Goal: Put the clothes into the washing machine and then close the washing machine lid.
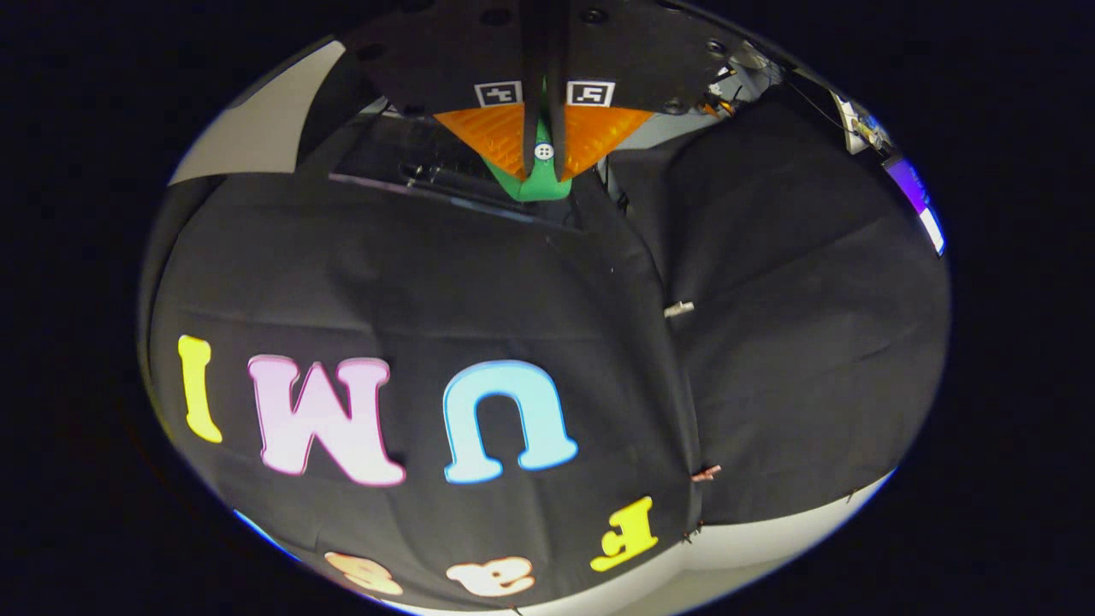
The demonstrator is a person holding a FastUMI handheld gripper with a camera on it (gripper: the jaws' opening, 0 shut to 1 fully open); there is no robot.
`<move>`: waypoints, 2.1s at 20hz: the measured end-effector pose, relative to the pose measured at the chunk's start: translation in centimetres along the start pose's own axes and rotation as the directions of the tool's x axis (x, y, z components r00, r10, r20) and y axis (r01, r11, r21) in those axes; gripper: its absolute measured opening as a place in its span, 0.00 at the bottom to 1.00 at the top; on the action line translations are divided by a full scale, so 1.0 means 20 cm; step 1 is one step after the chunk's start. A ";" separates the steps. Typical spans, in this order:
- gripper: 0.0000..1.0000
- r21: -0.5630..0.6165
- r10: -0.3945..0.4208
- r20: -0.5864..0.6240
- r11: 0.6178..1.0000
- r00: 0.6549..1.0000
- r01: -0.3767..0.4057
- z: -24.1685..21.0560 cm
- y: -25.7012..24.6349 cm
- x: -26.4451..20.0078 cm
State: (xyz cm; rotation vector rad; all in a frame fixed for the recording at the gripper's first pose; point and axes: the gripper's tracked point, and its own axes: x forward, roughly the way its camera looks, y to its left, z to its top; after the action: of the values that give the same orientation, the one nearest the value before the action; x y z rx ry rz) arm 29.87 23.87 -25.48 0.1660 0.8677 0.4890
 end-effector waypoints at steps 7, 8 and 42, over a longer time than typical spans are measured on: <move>0.04 -0.012 0.001 -0.197 1.000 0.980 -0.003 -0.42 -0.16 0.36; 0.05 -0.011 0.007 -0.224 1.000 0.975 -0.010 -0.47 -0.17 0.40; 0.99 -0.111 0.236 -0.110 0.962 0.965 -0.248 -0.44 0.05 0.41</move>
State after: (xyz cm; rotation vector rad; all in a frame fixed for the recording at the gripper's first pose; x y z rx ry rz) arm 27.34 28.20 -36.40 0.1364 0.9121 0.7840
